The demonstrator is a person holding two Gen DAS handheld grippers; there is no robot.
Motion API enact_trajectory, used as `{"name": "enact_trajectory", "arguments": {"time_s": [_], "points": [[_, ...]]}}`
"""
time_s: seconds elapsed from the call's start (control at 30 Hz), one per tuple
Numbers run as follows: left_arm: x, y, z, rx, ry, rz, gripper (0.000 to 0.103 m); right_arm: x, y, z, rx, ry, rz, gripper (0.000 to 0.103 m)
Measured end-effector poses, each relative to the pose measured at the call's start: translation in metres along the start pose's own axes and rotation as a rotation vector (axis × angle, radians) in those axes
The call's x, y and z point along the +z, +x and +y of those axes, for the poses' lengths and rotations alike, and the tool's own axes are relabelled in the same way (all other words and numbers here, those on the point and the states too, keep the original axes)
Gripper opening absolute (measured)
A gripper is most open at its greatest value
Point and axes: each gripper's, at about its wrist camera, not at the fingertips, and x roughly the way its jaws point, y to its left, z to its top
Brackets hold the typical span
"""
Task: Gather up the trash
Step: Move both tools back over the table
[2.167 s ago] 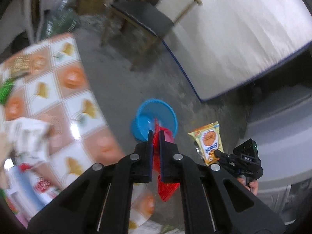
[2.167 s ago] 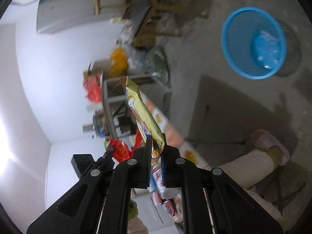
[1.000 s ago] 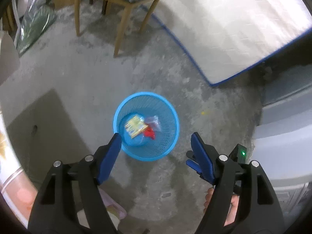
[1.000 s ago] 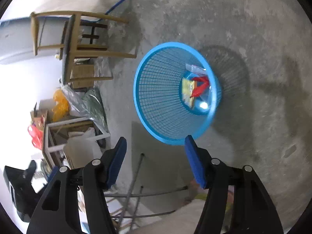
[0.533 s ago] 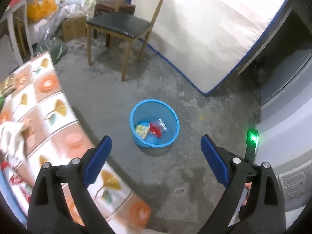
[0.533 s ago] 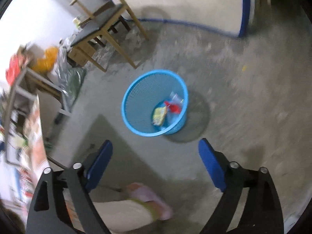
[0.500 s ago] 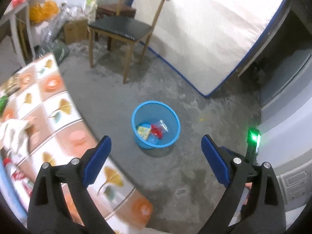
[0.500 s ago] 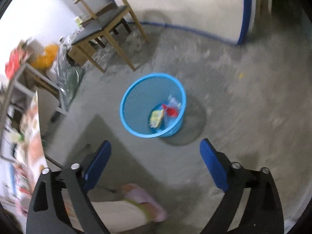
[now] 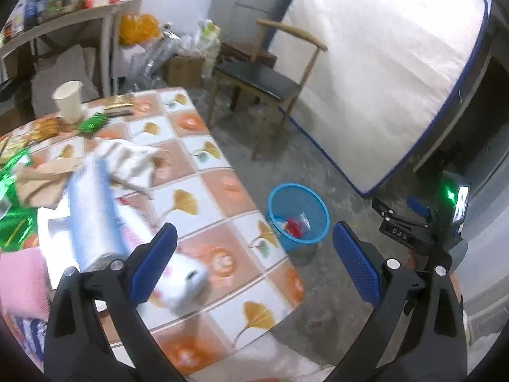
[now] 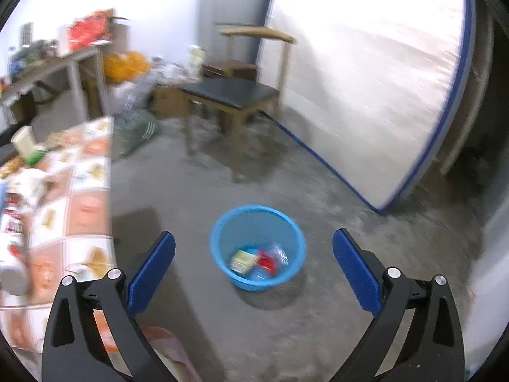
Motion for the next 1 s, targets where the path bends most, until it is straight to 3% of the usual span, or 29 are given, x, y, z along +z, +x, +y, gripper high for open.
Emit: {"name": "enact_trajectory", "arguments": {"time_s": [0.13,0.3,0.47,0.67,0.83,1.0], "points": [[-0.012,-0.025,0.026,-0.024,-0.056,-0.052,0.094,0.01,-0.018,0.026,0.222,0.019,-0.071,0.096],[-0.032,-0.046,0.057,-0.016,-0.109,-0.108,0.094,0.014,-0.036,0.062,0.376,-0.019,-0.086,0.096],[-0.045,-0.064,0.081,0.052,-0.102,-0.197,0.094,0.018,-0.038,0.101,0.56,-0.031,0.02,0.096],[-0.045,-0.072,0.099,0.112,-0.08,-0.223,0.094,0.018,-0.024,0.133,0.732,0.025,0.138,0.096],[-0.019,-0.084,0.128,0.179,-0.096,-0.239,0.094,0.021,-0.011,0.155,0.818,0.052,0.2,0.093],[0.02,-0.085,0.165,0.244,-0.093,-0.205,0.094,0.04,0.013,0.177,0.912,0.095,0.285,0.086]]}}
